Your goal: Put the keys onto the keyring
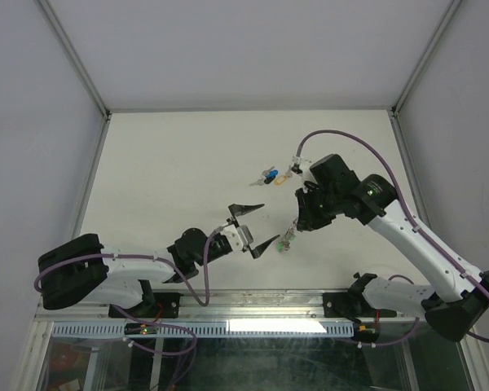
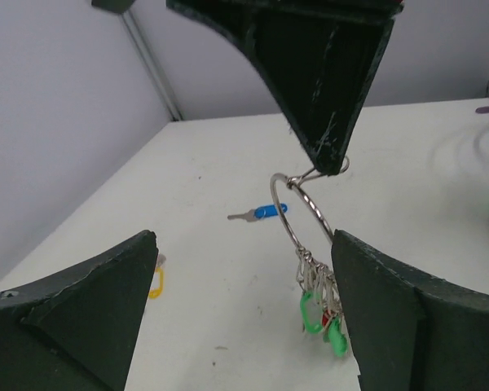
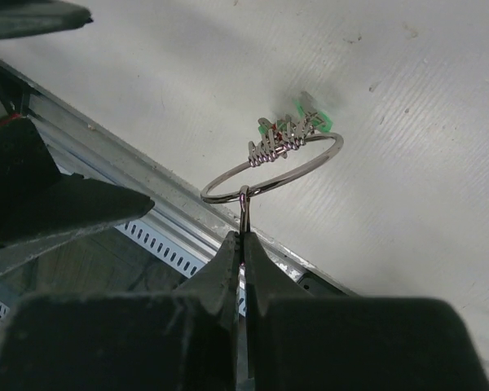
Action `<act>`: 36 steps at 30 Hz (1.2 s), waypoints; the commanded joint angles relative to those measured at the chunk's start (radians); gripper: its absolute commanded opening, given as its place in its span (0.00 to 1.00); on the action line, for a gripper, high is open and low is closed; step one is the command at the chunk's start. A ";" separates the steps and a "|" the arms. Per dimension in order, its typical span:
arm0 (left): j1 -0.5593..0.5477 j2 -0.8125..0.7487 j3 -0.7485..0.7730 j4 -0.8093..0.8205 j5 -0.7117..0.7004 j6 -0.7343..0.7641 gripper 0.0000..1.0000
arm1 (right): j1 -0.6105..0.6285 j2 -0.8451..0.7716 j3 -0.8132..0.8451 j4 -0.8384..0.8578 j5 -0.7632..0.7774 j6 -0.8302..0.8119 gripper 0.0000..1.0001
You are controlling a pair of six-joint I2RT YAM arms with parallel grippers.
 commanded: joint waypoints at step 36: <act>-0.118 0.285 0.181 0.174 0.045 0.415 0.51 | -0.003 0.017 0.091 -0.059 -0.156 0.028 0.00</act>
